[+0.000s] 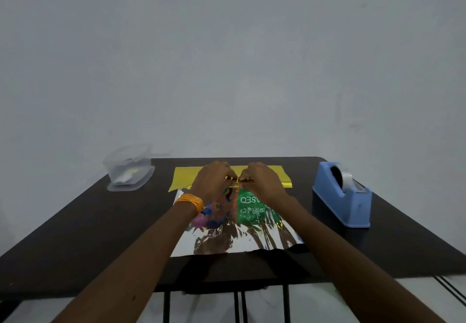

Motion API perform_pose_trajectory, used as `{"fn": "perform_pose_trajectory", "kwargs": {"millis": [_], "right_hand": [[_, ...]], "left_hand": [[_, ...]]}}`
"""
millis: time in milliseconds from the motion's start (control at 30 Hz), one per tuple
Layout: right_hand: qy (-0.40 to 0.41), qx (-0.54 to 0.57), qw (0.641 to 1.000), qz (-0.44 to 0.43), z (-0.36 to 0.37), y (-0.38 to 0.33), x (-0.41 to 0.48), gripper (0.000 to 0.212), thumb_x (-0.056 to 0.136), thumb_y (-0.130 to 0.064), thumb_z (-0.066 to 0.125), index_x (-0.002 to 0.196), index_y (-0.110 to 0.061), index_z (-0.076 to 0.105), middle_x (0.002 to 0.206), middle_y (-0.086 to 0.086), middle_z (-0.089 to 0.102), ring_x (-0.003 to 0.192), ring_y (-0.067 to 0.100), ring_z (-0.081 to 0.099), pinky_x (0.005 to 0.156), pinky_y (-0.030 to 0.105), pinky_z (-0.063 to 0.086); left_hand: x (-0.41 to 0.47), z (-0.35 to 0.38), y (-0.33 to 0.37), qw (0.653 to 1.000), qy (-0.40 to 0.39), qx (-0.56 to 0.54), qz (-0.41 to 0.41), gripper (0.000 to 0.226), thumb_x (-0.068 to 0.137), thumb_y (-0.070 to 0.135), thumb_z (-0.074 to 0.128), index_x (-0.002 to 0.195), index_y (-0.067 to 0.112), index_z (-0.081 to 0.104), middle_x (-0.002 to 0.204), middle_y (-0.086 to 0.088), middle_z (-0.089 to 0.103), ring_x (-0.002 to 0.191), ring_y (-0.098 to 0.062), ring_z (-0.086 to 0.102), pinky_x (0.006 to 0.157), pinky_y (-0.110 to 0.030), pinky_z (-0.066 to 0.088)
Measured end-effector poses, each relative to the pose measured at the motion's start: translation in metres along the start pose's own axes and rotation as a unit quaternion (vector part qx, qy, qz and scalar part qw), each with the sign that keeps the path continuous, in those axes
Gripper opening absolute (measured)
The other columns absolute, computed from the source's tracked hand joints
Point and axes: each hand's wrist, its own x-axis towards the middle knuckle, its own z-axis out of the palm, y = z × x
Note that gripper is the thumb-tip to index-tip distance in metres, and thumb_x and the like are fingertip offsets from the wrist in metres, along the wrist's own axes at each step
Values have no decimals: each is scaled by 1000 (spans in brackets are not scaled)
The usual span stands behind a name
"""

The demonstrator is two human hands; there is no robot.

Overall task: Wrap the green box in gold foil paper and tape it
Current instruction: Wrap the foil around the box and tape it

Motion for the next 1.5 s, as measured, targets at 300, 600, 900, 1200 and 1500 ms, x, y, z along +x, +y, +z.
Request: {"fn": "perform_pose_trajectory", "kwargs": {"millis": [300,600,900,1200,1500], "right_hand": [[107,264,900,330,-38,71,-24,13,97,-14,56,91,-8,66,75,-1,55,78,12,53,68,20,40],[8,558,721,411,-11,56,-30,61,89,-51,67,132,-17,41,127,21,57,98,36,70,70,39,62],[-1,566,709,421,0,52,-28,62,86,-50,70,133,-19,45,119,16,61,105,29,65,79,39,60],[-5,569,718,401,0,50,-34,48,89,-40,69,129,-18,52,107,13,64,98,27,67,91,42,57],[79,505,740,437,-1,47,-36,62,85,-42,71,134,-15,46,127,16,58,106,29,63,78,41,58]], "left_hand": [[-1,4,-1,999,7,-41,-6,21,93,28,65,108,17,75,107,0,66,99,-18,58,78,-32,49],[-5,4,1,999,9,-28,-16,25,96,30,60,114,17,72,111,0,63,103,-18,54,78,-27,44],[-6,4,2,1000,14,-17,-10,30,99,31,56,122,17,69,116,-1,62,107,-18,52,81,-27,43],[-4,4,1,1000,7,-12,-9,31,98,32,56,122,17,69,116,-1,61,107,-18,52,78,-25,40],[-5,6,2,1000,11,-8,-11,31,98,31,57,123,18,68,117,-2,61,108,-18,51,80,-26,41]]}}
